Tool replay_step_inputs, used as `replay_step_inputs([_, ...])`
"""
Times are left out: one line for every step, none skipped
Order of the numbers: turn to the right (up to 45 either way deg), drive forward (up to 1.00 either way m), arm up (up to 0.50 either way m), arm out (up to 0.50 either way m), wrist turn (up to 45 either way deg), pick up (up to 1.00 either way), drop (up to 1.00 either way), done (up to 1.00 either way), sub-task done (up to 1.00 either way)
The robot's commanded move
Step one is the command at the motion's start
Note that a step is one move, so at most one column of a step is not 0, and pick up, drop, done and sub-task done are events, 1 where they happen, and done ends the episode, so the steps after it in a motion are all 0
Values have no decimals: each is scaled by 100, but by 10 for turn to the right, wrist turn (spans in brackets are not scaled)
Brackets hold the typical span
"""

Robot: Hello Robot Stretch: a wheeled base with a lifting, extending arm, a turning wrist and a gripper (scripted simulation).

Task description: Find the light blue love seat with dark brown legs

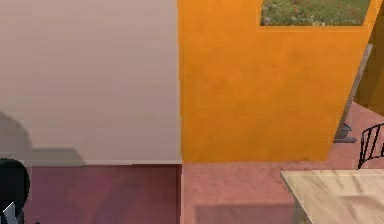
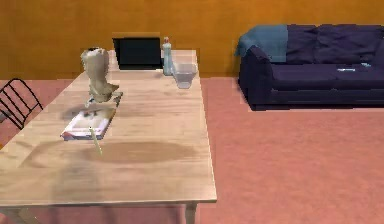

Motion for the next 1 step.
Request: replay_step_inputs([30, 0, 0, 0, 0, 0, 0, 0, 0])
